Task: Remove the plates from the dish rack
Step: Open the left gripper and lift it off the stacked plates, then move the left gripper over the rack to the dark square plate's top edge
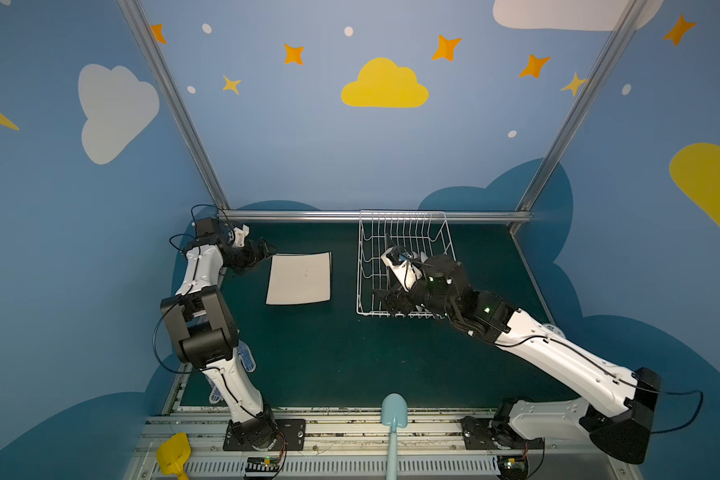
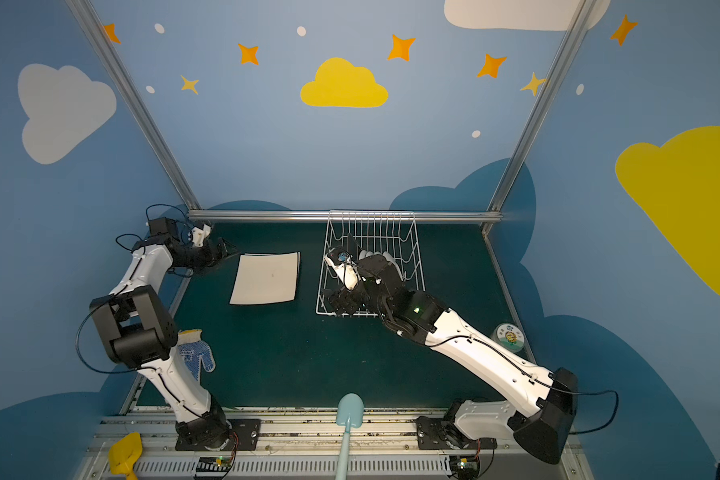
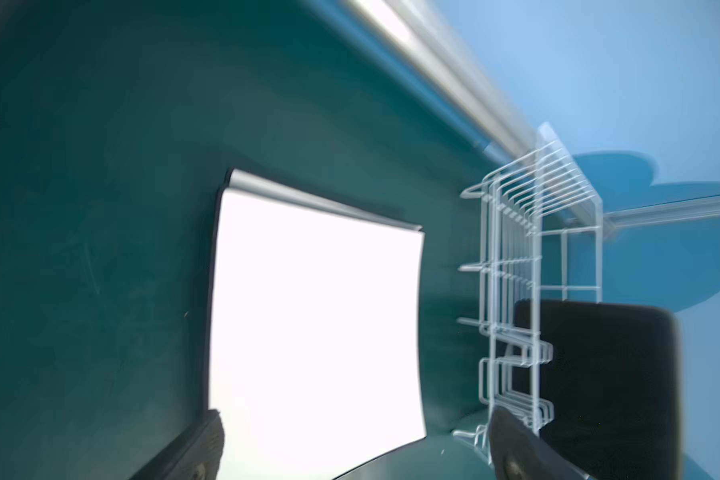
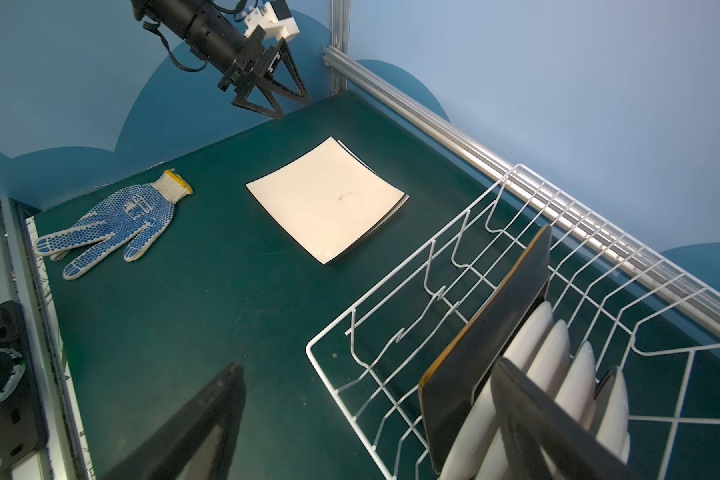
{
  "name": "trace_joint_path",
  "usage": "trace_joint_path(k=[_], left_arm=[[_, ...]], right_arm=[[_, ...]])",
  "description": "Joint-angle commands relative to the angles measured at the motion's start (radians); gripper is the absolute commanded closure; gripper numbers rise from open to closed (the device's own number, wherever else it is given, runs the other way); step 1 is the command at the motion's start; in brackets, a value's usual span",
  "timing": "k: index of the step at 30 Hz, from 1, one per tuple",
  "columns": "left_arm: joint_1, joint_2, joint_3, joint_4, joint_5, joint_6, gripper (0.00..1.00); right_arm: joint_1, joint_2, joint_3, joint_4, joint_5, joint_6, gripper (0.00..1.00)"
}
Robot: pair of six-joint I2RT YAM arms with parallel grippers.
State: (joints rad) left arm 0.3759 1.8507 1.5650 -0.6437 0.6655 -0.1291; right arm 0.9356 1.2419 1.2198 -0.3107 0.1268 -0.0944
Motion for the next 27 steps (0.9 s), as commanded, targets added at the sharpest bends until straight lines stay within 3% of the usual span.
trace_joint_path(k=[1, 9, 12, 21, 27], left_arm=[[-0.016, -0.091, -0.068, 0.146, 0.063, -0.096, 0.0], [-0.102, -0.306, -0.184, 0.27, 0.069, -0.168, 0.0], [-0.151, -0.374, -0.253, 0.38, 0.068, -0.267, 0.0], [-0.423, -0.521, -0.381, 0.545, -0.07, -0.395, 0.0], [-0.568, -0.529, -0.343, 0.454, -0.176, -0.379, 0.0]], right_arm=[[-0.008, -0.038, -0.007, 0.029, 0.046, -0.068, 0.08], [-0.086, -0.062, 0.037, -0.072, -0.018, -0.121, 0.08], [-0.113, -0.077, 0.047, -0.098, -0.032, -0.112, 0.08], [-0.199, -0.093, 0.094, -0.215, -0.13, -0.055, 0.08], [-0.22, -0.096, 0.111, -0.228, -0.13, 0.013, 0.08]])
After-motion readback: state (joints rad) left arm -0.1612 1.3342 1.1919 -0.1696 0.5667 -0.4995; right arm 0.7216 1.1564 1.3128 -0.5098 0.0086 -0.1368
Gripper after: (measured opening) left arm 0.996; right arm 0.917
